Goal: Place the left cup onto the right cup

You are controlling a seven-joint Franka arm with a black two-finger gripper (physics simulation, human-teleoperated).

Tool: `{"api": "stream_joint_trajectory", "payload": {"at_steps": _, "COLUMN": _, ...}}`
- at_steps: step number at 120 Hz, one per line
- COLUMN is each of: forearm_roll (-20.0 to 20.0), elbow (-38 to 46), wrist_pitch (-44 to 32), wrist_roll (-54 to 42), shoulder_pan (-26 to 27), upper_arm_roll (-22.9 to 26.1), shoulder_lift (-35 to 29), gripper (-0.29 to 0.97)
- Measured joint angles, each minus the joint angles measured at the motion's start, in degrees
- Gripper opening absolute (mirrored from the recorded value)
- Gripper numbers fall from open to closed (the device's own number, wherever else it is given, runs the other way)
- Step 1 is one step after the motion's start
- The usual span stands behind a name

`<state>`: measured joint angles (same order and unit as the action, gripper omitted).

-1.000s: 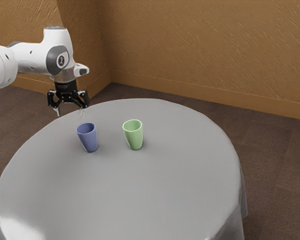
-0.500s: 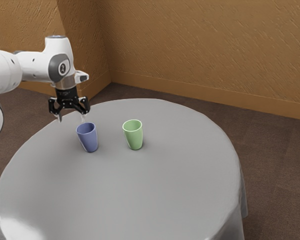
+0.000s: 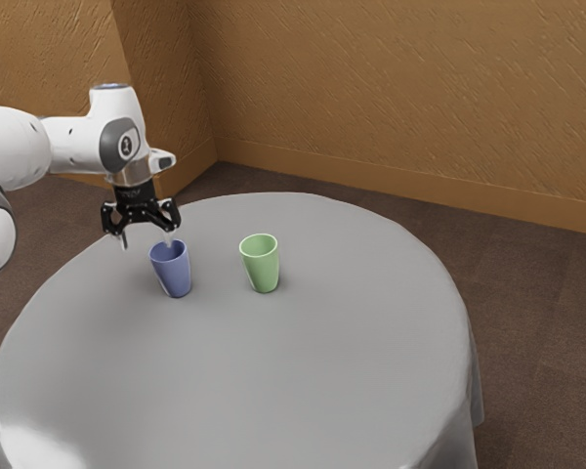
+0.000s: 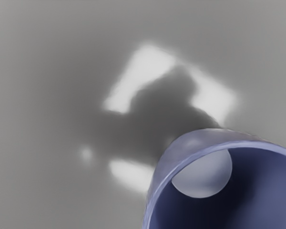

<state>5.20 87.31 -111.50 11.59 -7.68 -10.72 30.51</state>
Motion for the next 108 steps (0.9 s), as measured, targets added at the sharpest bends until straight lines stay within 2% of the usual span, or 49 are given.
{"api": "stream_joint_trajectory", "payload": {"at_steps": 80, "forearm_roll": 0.6, "elbow": -0.05, "wrist_pitch": -1.4, "wrist_roll": -0.06, "shoulder_pan": -0.4, "upper_arm_roll": 0.0, "shoulder_lift": 2.15, "gripper": 0.68}}
{"api": "stream_joint_trajectory", "payload": {"at_steps": 108, "forearm_roll": 0.72, "elbow": -0.08, "wrist_pitch": -1.73, "wrist_roll": -0.05, "shoulder_pan": -0.4, "upper_arm_roll": 0.08, "shoulder_lift": 2.47, "gripper": 0.6}}
